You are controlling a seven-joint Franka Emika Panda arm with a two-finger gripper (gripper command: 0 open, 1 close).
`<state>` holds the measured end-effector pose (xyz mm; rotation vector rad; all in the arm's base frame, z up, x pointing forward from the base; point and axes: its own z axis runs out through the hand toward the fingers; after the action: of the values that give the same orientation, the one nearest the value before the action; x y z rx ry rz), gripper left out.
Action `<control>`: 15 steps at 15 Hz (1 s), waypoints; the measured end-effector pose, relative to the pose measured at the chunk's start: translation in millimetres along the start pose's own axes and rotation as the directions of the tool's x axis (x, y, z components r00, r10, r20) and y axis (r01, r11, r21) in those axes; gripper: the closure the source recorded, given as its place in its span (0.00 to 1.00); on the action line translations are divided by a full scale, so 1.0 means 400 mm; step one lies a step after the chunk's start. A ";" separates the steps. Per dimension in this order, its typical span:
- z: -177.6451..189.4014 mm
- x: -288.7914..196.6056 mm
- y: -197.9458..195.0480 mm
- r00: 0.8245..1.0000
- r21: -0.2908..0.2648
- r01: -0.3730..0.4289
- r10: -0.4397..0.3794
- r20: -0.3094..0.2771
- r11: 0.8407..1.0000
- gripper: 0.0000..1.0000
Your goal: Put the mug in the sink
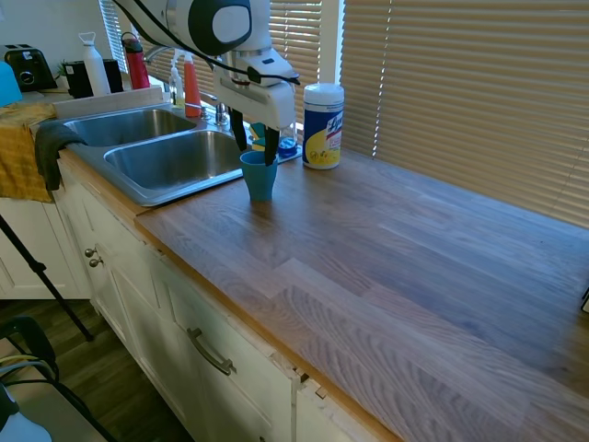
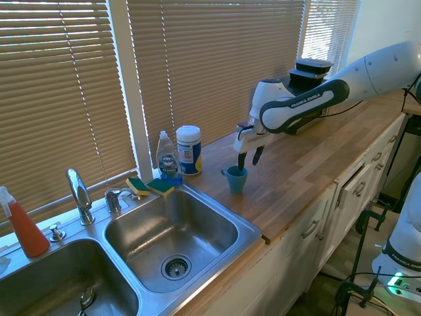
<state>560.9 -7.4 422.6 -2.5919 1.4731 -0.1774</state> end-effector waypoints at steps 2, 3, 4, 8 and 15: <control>0.025 0.017 -0.018 1.000 -0.008 -0.013 0.013 0.006 1.000 0.00; 0.037 0.027 -0.025 1.000 -0.013 -0.018 0.018 0.009 1.000 0.00; 0.046 0.038 -0.032 1.000 -0.017 -0.022 0.022 0.011 1.000 0.00; 0.092 0.082 -0.050 0.999 -0.041 -0.039 0.040 0.022 0.998 0.00; 0.197 0.108 -0.056 0.996 -0.093 -0.052 0.058 0.061 0.994 1.00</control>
<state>615.8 -27.3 350.6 -2.5972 1.5627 -0.0208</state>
